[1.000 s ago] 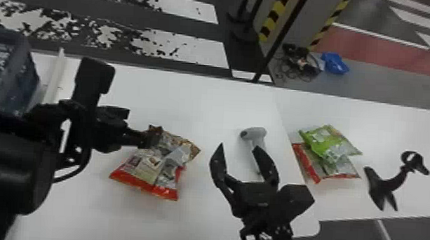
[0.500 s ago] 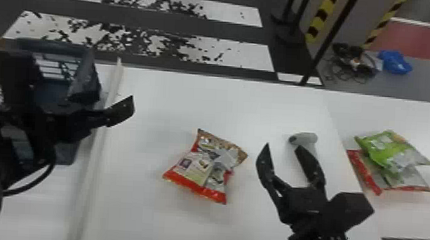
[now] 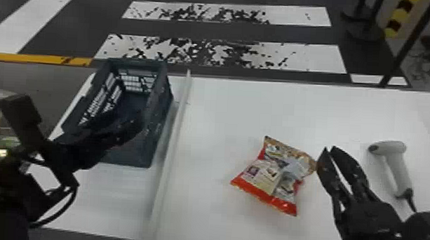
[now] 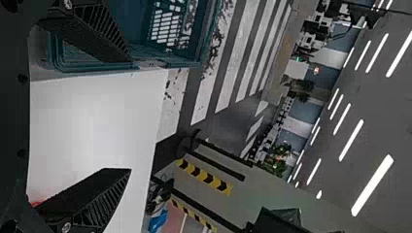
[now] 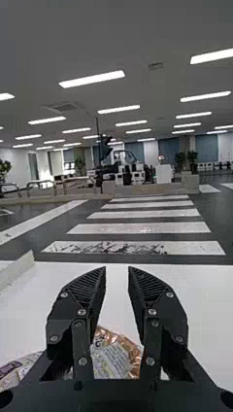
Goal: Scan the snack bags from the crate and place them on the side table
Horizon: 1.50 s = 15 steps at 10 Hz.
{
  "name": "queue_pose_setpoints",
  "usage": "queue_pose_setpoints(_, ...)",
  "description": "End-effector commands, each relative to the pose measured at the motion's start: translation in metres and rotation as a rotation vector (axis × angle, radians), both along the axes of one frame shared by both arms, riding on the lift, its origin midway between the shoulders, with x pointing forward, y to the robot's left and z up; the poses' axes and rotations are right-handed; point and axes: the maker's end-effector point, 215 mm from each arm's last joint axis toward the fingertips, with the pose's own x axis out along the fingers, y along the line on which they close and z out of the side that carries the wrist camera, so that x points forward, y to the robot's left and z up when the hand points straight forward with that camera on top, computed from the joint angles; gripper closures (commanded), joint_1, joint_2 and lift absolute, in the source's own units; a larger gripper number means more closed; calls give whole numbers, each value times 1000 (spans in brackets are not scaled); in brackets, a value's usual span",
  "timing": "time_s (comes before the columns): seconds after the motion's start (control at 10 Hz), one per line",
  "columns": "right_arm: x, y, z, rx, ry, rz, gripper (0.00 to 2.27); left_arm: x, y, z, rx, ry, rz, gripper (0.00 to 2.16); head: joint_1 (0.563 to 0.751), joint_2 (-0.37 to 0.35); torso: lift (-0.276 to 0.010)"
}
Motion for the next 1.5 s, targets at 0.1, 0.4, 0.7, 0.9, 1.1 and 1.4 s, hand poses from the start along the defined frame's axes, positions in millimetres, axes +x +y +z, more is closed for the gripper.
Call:
queue_pose_setpoints(0.1,-6,32,-8,-10,28,109,2037,-18,30,-5,4,0,50,80,695,197,-94)
queue_pose_setpoints(0.4,-11,67,-32,-38,111,212,2037,-28,40,-9,-15,7,56,80,695,278,-94)
queue_pose_setpoints(0.7,-12,99,-86,-114,259,310,2037,-31,39,-13,-19,14,55,83,695,345,-94)
queue_pose_setpoints(0.9,-15,106,-121,-140,345,345,2037,-33,40,-16,-19,20,55,83,695,350,-94)
queue_pose_setpoints(1.1,-17,107,-145,-170,388,357,2037,-34,40,-18,-21,25,56,83,695,350,-94)
queue_pose_setpoints(1.4,-24,106,-172,-203,436,372,2037,-35,39,-20,-26,29,53,83,695,350,-94)
